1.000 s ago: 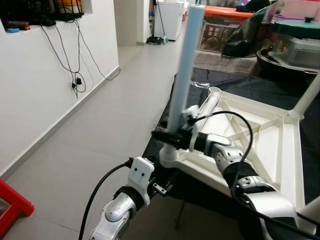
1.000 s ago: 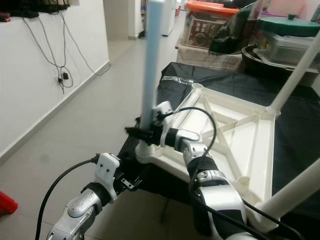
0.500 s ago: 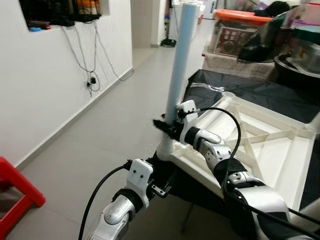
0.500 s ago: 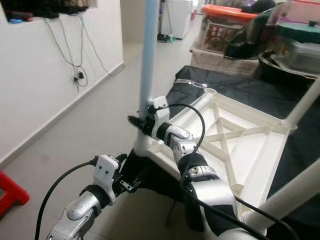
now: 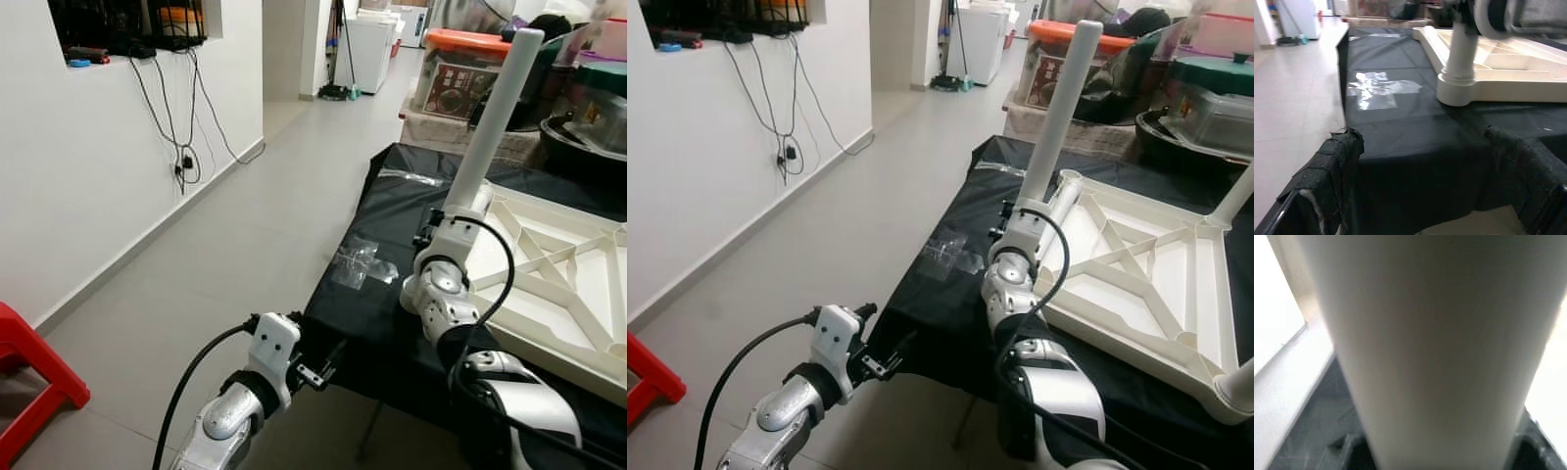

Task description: Building children table

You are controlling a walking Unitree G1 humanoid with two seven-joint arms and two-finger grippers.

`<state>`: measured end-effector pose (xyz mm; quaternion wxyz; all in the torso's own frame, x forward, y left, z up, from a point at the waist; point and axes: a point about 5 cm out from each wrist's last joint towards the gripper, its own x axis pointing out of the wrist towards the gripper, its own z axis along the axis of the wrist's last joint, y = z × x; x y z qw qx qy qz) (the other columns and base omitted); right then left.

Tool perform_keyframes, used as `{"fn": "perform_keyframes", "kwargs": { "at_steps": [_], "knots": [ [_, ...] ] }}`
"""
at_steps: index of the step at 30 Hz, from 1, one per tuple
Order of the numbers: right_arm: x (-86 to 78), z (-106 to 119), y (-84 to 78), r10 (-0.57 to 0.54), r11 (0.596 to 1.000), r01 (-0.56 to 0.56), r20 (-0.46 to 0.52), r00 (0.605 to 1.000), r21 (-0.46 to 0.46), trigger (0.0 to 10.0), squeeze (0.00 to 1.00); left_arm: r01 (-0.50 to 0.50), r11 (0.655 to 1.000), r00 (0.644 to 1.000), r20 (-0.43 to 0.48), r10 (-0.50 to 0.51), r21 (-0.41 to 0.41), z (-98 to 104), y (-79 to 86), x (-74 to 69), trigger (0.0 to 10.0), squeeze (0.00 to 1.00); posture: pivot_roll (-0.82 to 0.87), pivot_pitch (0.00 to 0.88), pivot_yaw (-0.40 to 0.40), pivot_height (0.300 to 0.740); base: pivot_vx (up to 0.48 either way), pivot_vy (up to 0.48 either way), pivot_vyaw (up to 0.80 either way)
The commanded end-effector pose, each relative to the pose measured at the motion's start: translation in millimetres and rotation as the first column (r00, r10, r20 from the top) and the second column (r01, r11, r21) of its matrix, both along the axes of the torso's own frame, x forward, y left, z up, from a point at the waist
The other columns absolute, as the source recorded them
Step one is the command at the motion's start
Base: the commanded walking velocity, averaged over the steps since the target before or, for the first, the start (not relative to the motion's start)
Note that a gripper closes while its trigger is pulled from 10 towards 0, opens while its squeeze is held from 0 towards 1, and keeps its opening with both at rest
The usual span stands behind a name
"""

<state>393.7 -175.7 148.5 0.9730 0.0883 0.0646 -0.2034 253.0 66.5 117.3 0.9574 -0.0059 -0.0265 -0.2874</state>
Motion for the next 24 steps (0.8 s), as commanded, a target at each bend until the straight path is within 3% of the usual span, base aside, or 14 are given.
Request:
{"fn": "perform_keyframes", "kwargs": {
  "at_steps": [1,2,4,5,12,13,17,18,19,20,21,22,23,24],
  "knots": [
    [-4.8,-16.3,4.0,0.033,0.999,-0.031,-0.048,0.998,0.045,10.0,0.78,0.006,1.0,1.0,-0.011,-0.006,0.01,-3.3,-1.0,0.3,10.0,0.0,0.08,0.0,-0.082,0.74,0.0,0.0,0.0],
    [-4.8,-16.3,4.0,0.033,0.999,-0.031,-0.048,0.998,0.045,10.0,0.78,0.006,1.0,1.0,-0.011,-0.006,0.01,-3.3,-1.0,0.3,10.0,0.0,0.08,0.0,-0.082,0.74,0.0,0.0,0.0],
    [-2.2,-10.8,10.4,0.085,0.995,-0.085,0.001,0.996,0.047,10.0,1.0,0.005,1.0,1.0,-0.01,-0.005,0.009,-3.1,-0.7,0.8,10.0,0.0,0.07,0.0,-0.081,0.74,0.0,0.0,0.0],
    [0.8,-0.9,10.5,0.124,0.992,-0.126,0.068,0.99,0.026,10.0,0.0,0.005,1.0,1.0,-0.01,-0.005,0.009,-2.9,-0.5,1.1,10.0,0.0,0.07,0.0,-0.083,0.74,0.0,0.0,0.0],
    [7.7,30.5,7.6,0.223,0.974,-0.224,0.25,0.942,-0.025,10.0,0.0,0.006,1.0,1.0,-0.008,-0.006,0.009,-2.6,-0.3,1.3,10.0,0.0,0.07,0.0,-0.082,0.74,0.0,0.0,0.0],
    [10.6,43.9,5.2,0.387,0.92,-0.385,0.304,0.871,-0.069,10.0,0.0,0.006,1.0,1.0,-0.005,-0.006,0.009,-2.0,-0.3,1.4,10.0,0.0,0.08,0.0,-0.088,0.74,0.0,0.0,0.0],
    [11.1,47.2,4.8,0.444,0.893,-0.444,0.314,0.839,-0.075,10.0,0.0,0.005,1.0,1.0,-0.004,-0.005,0.009,-1.8,-0.3,1.4,10.0,0.0,0.08,0.0,-0.088,0.74,0.0,0.0,0.0],
    [9.0,44.2,16.8,0.659,0.742,-0.664,0.276,0.7,-0.088,10.0,0.0,0.006,1.0,1.0,-0.004,-0.006,0.009,-1.6,-0.3,1.4,10.0,0.0,0.07,0.0,-0.081,0.74,0.0,0.0,0.0],
    [9.0,44.2,16.8,0.659,0.742,-0.664,0.276,0.7,-0.088,10.0,0.0,0.006,1.0,1.0,-0.004,-0.006,0.009,-1.6,-0.3,1.4,10.0,0.0,0.07,0.0,-0.081,0.74,0.0,0.0,0.0],
    [-1.1,36.2,34.6,0.882,0.446,-0.891,0.21,0.421,-0.087,10.0,0.0,0.009,1.0,1.0,-0.005,-0.009,0.009,-1.5,-0.4,1.3,10.0,0.0,0.07,0.0,-0.083,0.74,0.0,0.0,0.0],
    [-1.1,36.2,34.6,0.882,0.446,-0.891,0.21,0.421,-0.087,10.0,0.0,0.009,1.0,1.0,-0.005,-0.009,0.009,-1.5,-0.4,1.3,10.0,0.0,0.07,0.0,-0.083,0.74,0.0,0.0,0.0],
    [-8.6,29.1,43.1,0.951,0.284,-0.955,0.155,0.269,-0.084,10.0,0.0,0.009,1.0,1.0,-0.005,-0.009,0.009,-1.5,-0.4,1.1,10.0,0.0,0.08,0.0,-0.081,0.74,0.0,0.0,0.0],
    [-8.6,29.1,43.1,0.951,0.284,-0.955,0.155,0.269,-0.084,10.0,0.0,0.009,1.0,1.0,-0.005,-0.009,0.009,-1.5,-0.4,1.1,10.0,0.0,0.08,0.0,-0.081,0.74,0.0,0.0,0.0],
    [-13.6,23.0,49.7,0.98,0.181,-0.98,0.105,0.171,-0.088,10.0,0.0,0.009,1.0,1.0,-0.003,-0.009,0.01,-1.2,-0.4,1.2,10.0,0.0,0.08,0.0,-0.085,0.74,0.0,0.0,0.0]
  ]
}}
